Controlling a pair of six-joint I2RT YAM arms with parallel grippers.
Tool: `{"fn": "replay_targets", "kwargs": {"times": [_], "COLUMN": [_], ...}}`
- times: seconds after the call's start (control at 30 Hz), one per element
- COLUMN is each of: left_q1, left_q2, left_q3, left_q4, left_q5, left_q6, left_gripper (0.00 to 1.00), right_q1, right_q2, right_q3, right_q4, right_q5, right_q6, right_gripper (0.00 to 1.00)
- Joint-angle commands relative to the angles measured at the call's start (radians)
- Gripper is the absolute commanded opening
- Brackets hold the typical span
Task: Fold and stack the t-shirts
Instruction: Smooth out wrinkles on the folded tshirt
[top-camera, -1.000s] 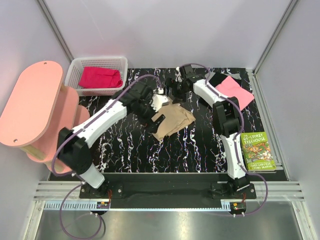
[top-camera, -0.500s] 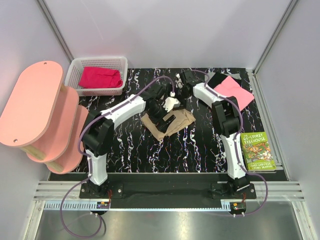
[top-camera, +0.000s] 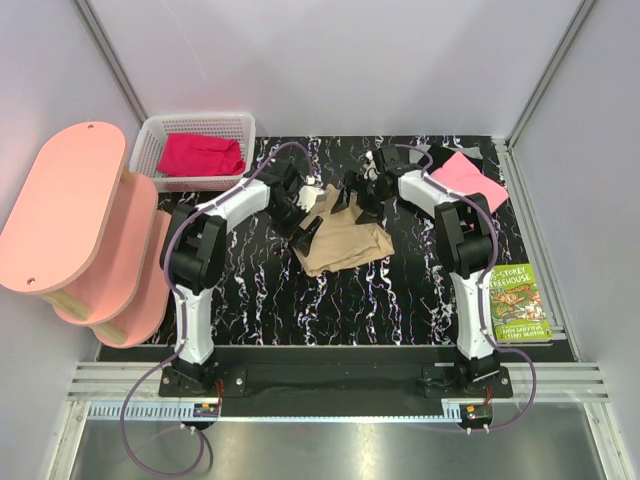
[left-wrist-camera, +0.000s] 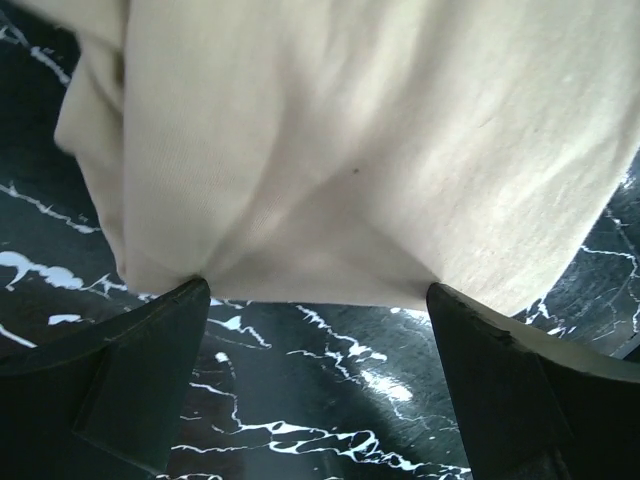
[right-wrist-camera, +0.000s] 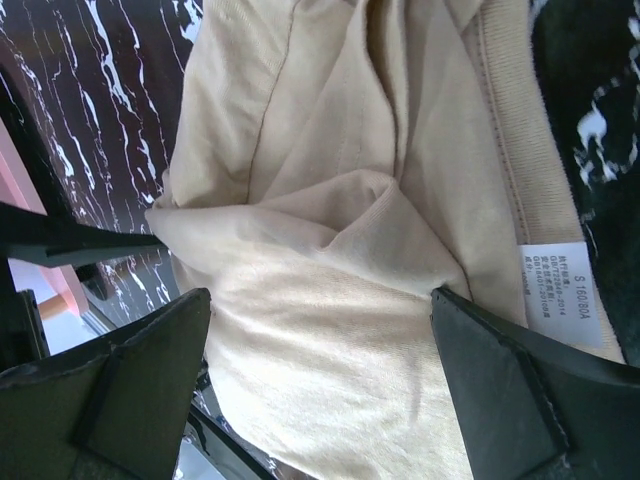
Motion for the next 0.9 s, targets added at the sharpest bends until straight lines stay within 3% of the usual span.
{"fn": "replay_targets", "kwargs": {"times": [0.0,0.17,0.4,0.53,0.87], "left_q1": [0.011,0.012,0.018,0.026,0.084], "left_q2": [0.026,0.041,0.012,-0.077,-0.403], "left_q3": [0.056,0.07,0.09,0.121,0.145], "left_q4": [-0.007,-0.002,0.002,-0.022,-0.125], "left_q5": [-0.005,-0.046,-0.135,-0.17,-0.101], "left_q6": [0.035,0.054,0.088,0.108,0.121], "left_gripper": [0.99,0.99,0.99,0.99,0.99], "right_q1": [-0.016,0.004,0.139,0.145,0.14], "right_q2": [-0.047,-0.159,-0.318,-0.343,-0.442], "right_q3": [-0.13,-0.343,-0.549,-0.507,-0.181], "right_q4": [-0.059,0.02,0.111,0.099,-0.253], "right_q5": [0.086,0.116,0.205,0.239,0.362], "right_q6": [0.031,0.105,0.214,0.206,0.112], "right_gripper": [1.0,1.0,1.0,1.0,1.0]}}
